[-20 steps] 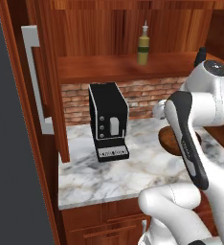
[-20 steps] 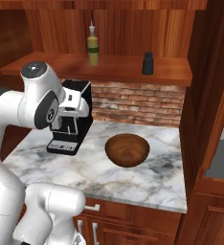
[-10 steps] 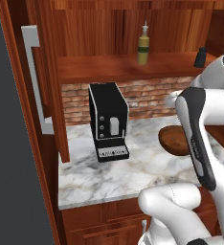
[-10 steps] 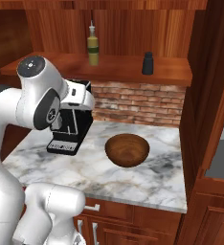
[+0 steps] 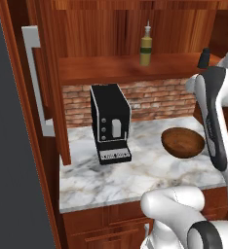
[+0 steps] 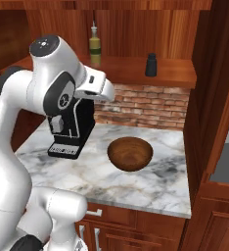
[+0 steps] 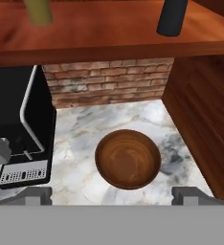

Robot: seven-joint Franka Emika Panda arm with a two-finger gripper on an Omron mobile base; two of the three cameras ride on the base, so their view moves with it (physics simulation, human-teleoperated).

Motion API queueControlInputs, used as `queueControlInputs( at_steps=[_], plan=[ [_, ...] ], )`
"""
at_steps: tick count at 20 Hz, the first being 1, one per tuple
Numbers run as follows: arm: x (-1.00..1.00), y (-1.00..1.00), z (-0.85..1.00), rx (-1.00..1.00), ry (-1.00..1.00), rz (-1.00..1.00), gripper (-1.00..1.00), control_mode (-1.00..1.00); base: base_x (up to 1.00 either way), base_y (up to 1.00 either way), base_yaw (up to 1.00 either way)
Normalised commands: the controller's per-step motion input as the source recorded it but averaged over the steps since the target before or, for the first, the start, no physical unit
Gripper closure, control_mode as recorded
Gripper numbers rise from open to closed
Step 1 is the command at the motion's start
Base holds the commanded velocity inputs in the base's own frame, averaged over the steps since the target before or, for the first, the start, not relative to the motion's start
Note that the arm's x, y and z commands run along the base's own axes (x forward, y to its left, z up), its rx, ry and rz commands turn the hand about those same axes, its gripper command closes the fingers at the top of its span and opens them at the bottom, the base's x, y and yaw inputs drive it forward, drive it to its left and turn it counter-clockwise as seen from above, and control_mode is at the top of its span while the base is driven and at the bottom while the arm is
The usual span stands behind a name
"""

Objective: Retrieve the bottle and the shaker from the cabinet and place them next to the mixing bowl on the counter. Then add garlic from the fridge to the mixing bowl.

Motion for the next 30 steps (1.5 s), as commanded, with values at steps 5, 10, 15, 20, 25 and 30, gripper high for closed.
queueControlInputs(
  at_steps=[5, 10, 15, 20, 25, 30],
  plan=[
    [0.02, -0.63, 0.12, 0.02, 0.0, -0.03, -1.0, -1.0, 0.0, 0.0, 0.0],
    [0.3, -0.15, 0.0, 0.0, 0.0, -0.01, -1.0, -1.0, 0.0, 0.0, 0.0],
    [0.48, -0.1, 0.0, 0.0, 0.0, 0.0, -1.0, -1.0, 0.0, 0.0, 0.0],
    [0.58, -0.31, 0.0, 0.0, 0.0, 0.0, -1.0, -1.0, 0.0, 0.0, 0.0],
    [0.34, -0.44, 0.12, 0.0, 0.0, -0.03, -1.0, -1.0, 0.0, 0.0, 0.0],
    [0.43, -0.23, 0.2, 0.0, 0.0, -0.01, -1.0, -1.0, 0.0, 0.0, 0.0]
  ],
)
